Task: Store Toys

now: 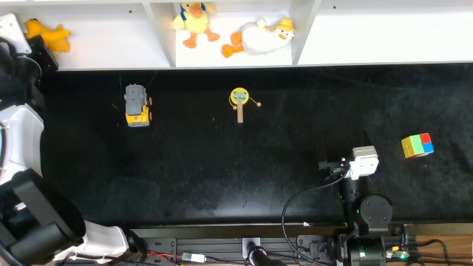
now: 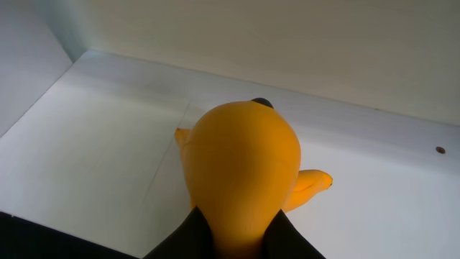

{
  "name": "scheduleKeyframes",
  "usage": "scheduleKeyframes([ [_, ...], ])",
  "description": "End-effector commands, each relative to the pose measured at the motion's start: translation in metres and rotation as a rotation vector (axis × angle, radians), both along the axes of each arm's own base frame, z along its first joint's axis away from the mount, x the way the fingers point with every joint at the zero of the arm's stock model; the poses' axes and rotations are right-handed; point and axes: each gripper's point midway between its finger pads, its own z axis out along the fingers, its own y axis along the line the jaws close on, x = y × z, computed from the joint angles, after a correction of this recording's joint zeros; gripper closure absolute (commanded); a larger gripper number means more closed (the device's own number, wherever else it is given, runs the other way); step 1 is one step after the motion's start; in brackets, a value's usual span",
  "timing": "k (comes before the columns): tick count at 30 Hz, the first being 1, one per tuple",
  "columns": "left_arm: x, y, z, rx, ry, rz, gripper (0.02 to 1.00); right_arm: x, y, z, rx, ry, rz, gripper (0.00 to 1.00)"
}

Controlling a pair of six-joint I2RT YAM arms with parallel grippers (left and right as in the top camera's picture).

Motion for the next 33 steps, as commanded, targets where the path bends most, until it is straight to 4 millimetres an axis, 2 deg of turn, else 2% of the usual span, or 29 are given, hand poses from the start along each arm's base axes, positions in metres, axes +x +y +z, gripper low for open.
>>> scheduleKeyframes([
  [1,0.012,-0.006,0.000,0.000,-0.011,-0.016,0.840,0.000,0.000,-0.003,-0.003,0.000,-0.001,0.007],
  [13,0.025,-0.011,-0.006,0.010,-0.032,-0.034,0.818,0.000,0.000,-0.003,-0.003,0.000,-0.001,0.005],
  [24,0.026,-0.010,-0.009,0.010,-0.032,-0.034,0.781,0.000,0.000,-0.003,-0.003,0.000,-0.001,0.007],
  [26,0.026,-0.010,-0.009,0.010,-0.032,-0.034,0.722,0.000,0.000,-0.003,-0.003,0.000,-0.001,0.007],
  [29,0.027,-0.011,-0.009,0.011,-0.033,-0.036,0.581,0.000,0.000,-0.003,-0.003,0.000,-0.001,0.007],
  [32,0.028,-0.013,-0.009,0.012,-0.034,-0.040,0.389,0.000,0.000,-0.003,-0.003,0.000,-0.001,0.005],
  [33,0.028,-0.013,-0.008,0.012,-0.035,-0.041,0.380,0.000,0.000,-0.003,-0.003,0.000,-0.001,0.005],
])
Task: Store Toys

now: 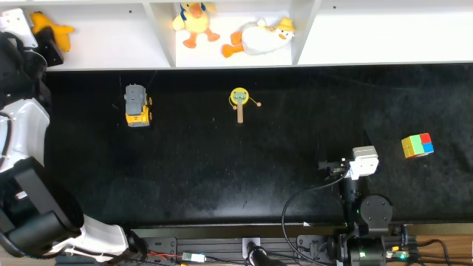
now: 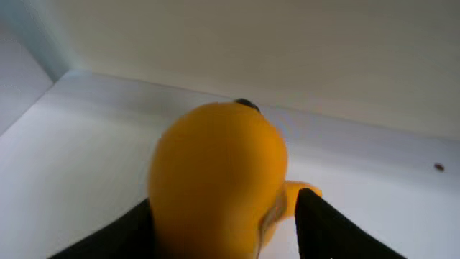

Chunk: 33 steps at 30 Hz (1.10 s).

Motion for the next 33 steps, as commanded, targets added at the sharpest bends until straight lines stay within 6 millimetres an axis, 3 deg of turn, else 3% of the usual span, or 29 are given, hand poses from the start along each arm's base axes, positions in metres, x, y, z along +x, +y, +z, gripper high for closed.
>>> scheduleKeyframes([
  [1,0.007,-0.006,-0.005,-0.011,0.007,-0.016,0.354,0.000,0.000,-0.003,-0.003,0.000,-0.001,0.005],
  [5,0.008,-0.008,-0.005,-0.010,0.007,-0.020,0.047,0.000,0.000,-0.003,-0.003,0.000,-0.001,0.005],
  [6,0.008,-0.009,-0.005,-0.010,0.008,-0.021,0.020,0.000,0.000,-0.003,-0.003,0.000,-0.001,0.007],
  [17,0.006,-0.009,-0.006,-0.011,0.019,-0.013,0.020,0.000,0.000,-0.003,-0.003,0.000,-0.001,0.005],
  [33,-0.034,-0.005,0.011,0.044,0.133,0.067,0.020,0.000,0.000,-0.003,-0.003,0.000,-0.001,0.007],
])
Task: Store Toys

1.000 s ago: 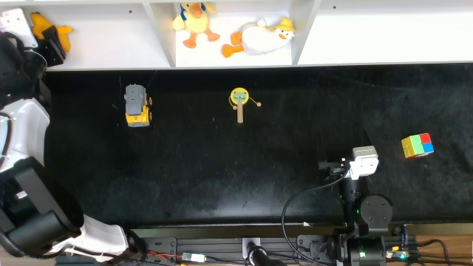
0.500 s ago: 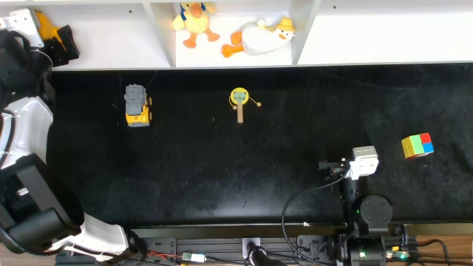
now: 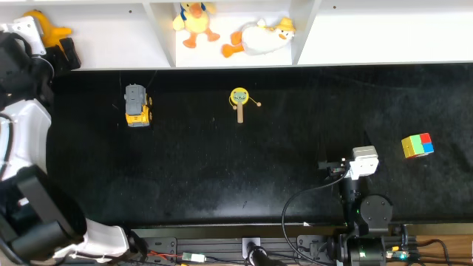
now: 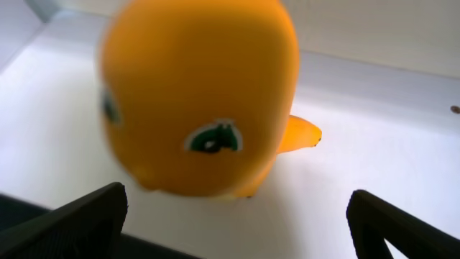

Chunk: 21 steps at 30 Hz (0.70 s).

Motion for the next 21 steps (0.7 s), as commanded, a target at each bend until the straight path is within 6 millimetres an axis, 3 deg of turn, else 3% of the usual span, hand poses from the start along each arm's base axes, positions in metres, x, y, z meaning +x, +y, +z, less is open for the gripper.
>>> scheduleKeyframes([
  [1,-0.013,0.005,0.032,0.062,-0.016,0.041,0.020,0.000,0.000,-0.003,-0.003,-0.001,-0.001,0.007],
  [8,-0.040,-0.004,0.033,0.070,0.053,0.037,0.020,0.000,0.000,-0.003,-0.003,-0.001,-0.001,0.005],
  [14,-0.074,-0.020,0.027,0.068,0.057,0.036,0.020,0.000,0.000,-0.003,-0.003,-0.001,-0.001,0.007],
  [21,-0.108,-0.060,0.015,0.030,0.044,-0.047,0.020,0.000,0.000,-0.003,-0.003,-0.001,-0.001,0.005],
])
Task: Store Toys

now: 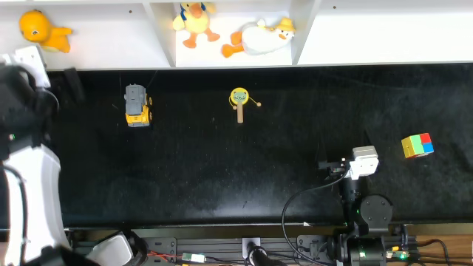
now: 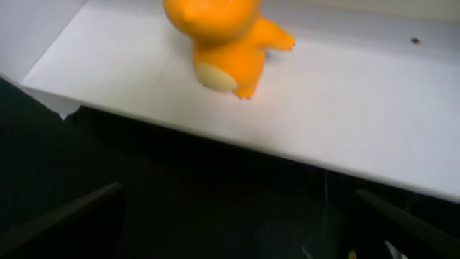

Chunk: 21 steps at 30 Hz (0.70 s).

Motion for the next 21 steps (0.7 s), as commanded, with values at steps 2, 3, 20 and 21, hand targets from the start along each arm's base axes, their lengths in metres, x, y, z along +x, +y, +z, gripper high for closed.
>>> scheduleKeyframes([
  [2,-0.021,-0.045,-0.007,-0.009,-0.009,-0.113,0.020,0.000,0.000,-0.003,-0.003,0.000,-0.001,0.005],
  [3,-0.026,-0.055,-0.009,-0.009,-0.010,-0.134,0.020,0.000,0.000,-0.003,-0.003,-0.001,-0.001,0.005],
  [20,-0.083,-0.138,-0.073,-0.136,0.142,-0.278,0.020,0.000,0.000,-0.003,-0.003,0.000,-0.001,0.005],
  [21,-0.083,-0.139,-0.079,-0.144,0.164,-0.280,0.020,0.000,0.000,-0.003,-0.003,0.000,-0.001,0.005],
])
